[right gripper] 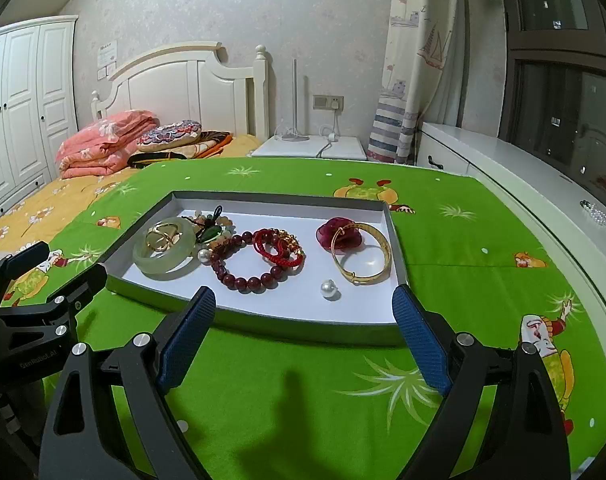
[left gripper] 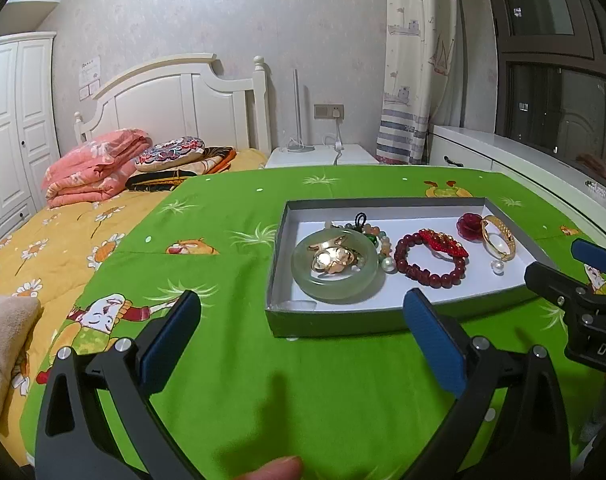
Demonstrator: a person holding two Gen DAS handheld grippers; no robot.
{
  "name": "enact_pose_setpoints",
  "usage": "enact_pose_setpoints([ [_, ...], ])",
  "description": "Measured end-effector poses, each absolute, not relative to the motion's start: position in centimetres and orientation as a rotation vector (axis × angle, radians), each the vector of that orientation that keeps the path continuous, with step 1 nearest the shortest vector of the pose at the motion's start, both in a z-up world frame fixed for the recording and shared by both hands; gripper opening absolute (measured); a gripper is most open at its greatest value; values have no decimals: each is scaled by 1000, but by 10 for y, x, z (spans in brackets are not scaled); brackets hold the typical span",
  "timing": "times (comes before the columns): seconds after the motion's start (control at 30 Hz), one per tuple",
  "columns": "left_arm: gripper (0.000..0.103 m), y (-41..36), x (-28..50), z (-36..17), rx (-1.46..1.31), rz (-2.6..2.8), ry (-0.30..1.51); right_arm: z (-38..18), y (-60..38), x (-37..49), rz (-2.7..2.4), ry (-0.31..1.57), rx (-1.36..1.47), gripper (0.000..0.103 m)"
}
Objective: Organize jewelry
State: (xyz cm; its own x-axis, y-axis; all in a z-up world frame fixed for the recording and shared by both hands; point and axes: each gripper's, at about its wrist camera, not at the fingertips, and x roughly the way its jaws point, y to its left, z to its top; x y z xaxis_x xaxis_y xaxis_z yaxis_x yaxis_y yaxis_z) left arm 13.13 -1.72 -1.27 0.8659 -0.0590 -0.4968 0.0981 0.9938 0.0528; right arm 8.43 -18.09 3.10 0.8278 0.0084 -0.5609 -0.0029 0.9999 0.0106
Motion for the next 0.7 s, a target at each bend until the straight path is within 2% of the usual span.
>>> enact_pose_setpoints([
  [0.7, 98, -17, 131, -15, 76, -84, 521, 29, -178, 83, 9, 601, 5, 84],
])
